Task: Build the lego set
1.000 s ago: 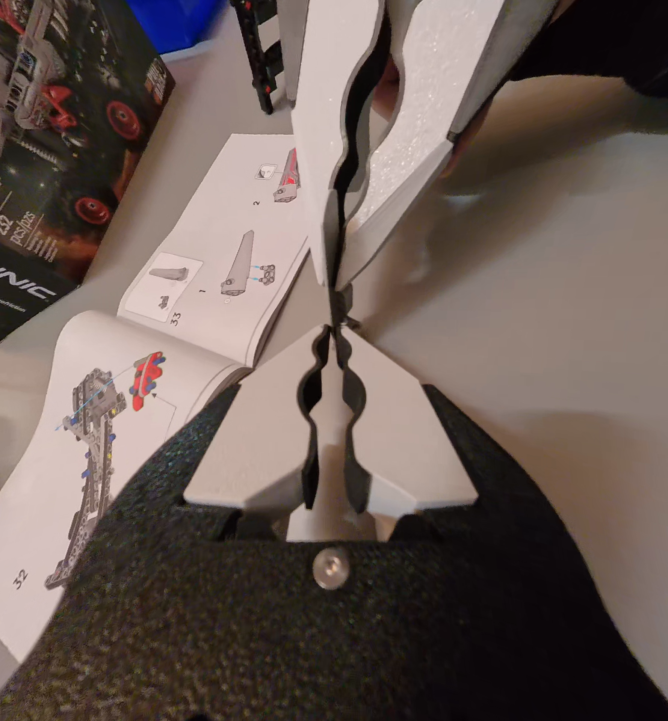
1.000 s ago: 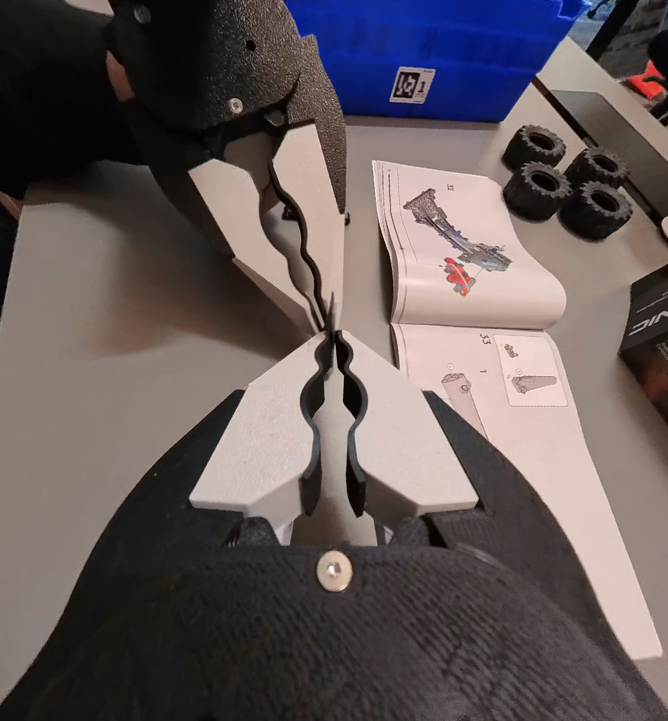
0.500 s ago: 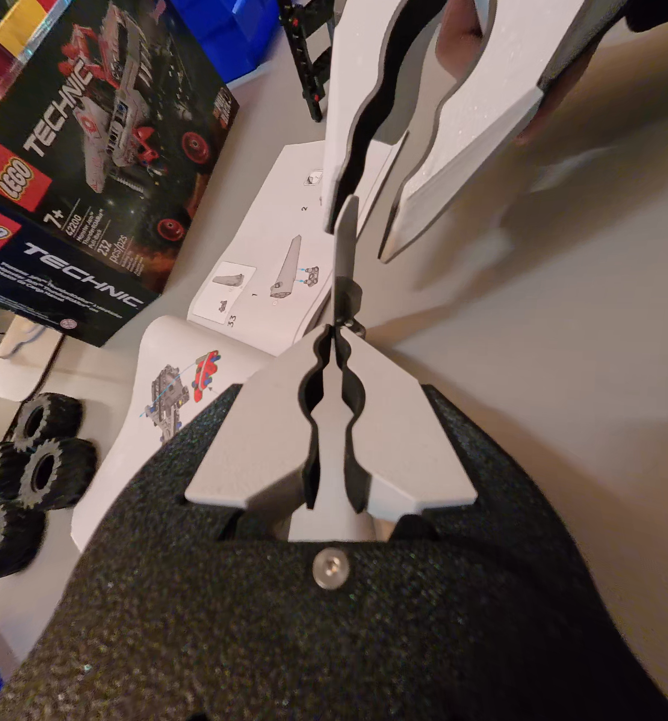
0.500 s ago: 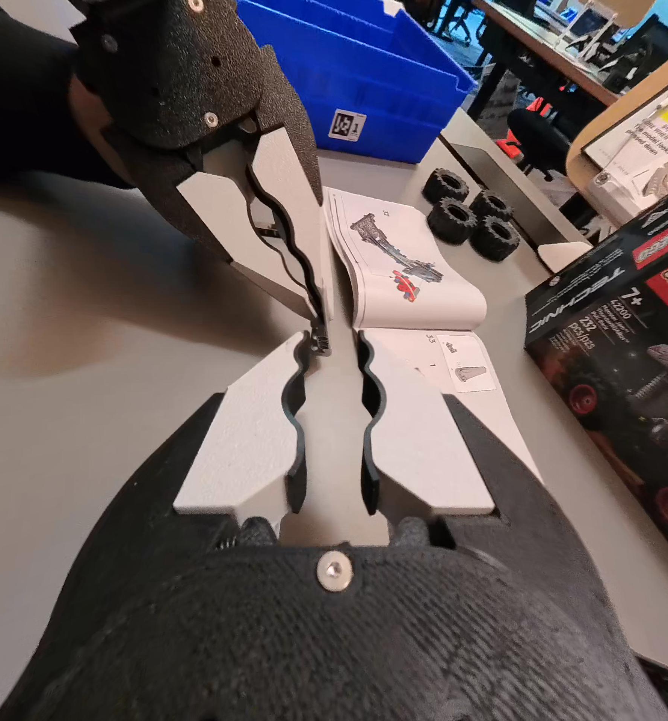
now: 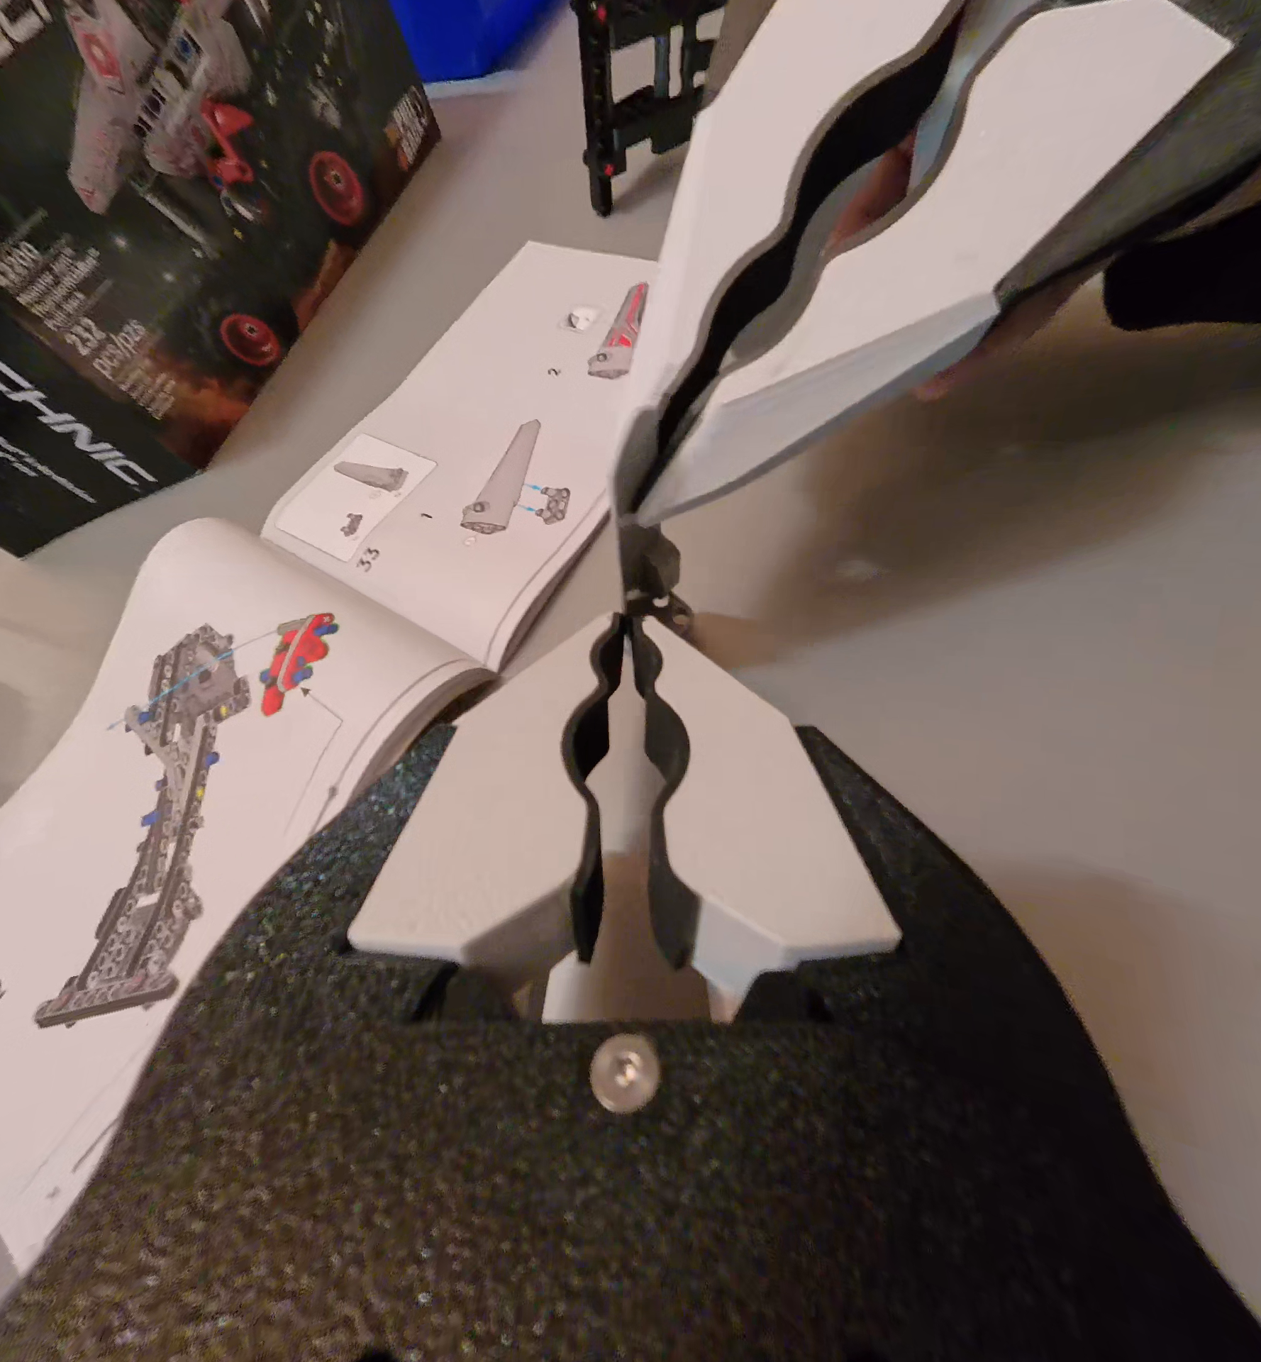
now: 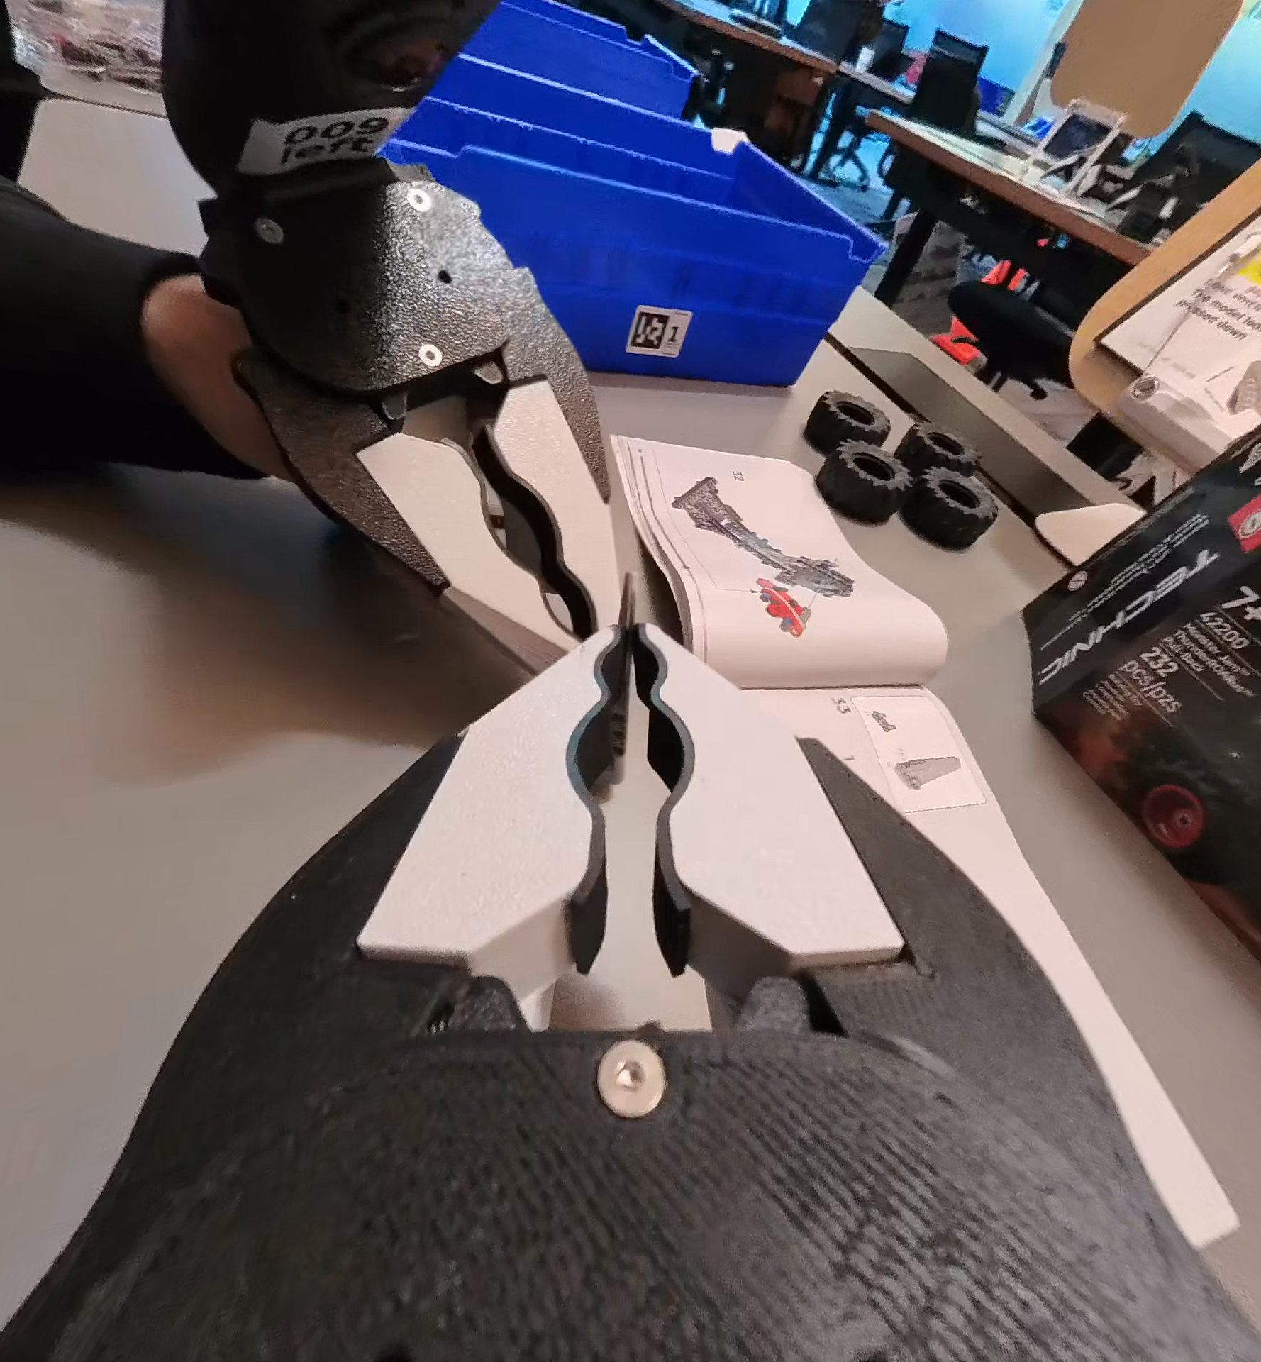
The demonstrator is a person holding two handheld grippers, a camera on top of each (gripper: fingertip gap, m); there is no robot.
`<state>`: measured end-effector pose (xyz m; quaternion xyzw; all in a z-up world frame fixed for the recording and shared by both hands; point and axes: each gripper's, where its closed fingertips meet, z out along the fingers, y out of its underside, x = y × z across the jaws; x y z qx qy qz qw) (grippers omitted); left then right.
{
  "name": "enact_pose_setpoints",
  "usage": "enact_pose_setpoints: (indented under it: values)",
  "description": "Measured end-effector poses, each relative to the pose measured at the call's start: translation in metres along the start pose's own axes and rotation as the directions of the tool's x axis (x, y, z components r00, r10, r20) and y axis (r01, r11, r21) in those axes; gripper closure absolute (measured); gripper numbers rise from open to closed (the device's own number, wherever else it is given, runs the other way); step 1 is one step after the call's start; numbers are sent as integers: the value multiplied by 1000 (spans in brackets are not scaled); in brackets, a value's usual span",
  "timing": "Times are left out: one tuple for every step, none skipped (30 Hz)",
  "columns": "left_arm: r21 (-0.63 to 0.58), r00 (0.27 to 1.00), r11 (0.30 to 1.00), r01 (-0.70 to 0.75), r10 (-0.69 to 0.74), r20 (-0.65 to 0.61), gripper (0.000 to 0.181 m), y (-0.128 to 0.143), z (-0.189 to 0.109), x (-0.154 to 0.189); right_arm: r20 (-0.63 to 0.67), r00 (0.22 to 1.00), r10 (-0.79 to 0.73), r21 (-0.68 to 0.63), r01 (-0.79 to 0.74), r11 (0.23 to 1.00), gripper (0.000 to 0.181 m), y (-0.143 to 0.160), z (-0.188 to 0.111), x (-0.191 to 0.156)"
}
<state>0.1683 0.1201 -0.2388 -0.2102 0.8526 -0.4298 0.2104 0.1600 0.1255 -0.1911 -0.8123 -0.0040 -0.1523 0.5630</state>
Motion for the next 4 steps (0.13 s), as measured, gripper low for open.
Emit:
enact_pose_setpoints:
  values:
    - [-20, 1000, 1000, 7, -7, -3, 181, 3, 1, 0, 16, 1000, 7, -9, -7, 1000, 181, 2, 2, -1]
    - [-35, 1000, 999, 14, -14, -1, 181, 6, 1, -2, 16, 1000, 17, -20, -16, 1000, 181, 5, 4, 0]
    - [-39, 1000, 999, 23, -23, 0, 181, 7, 1, -3, 10, 1000, 28, -13, -28, 1000, 181, 4, 6, 1]
    - [-40, 999, 999, 33, -33, -4, 181, 7, 1, -3, 19, 999, 39, -11, -39, 999, 181, 3, 7, 1]
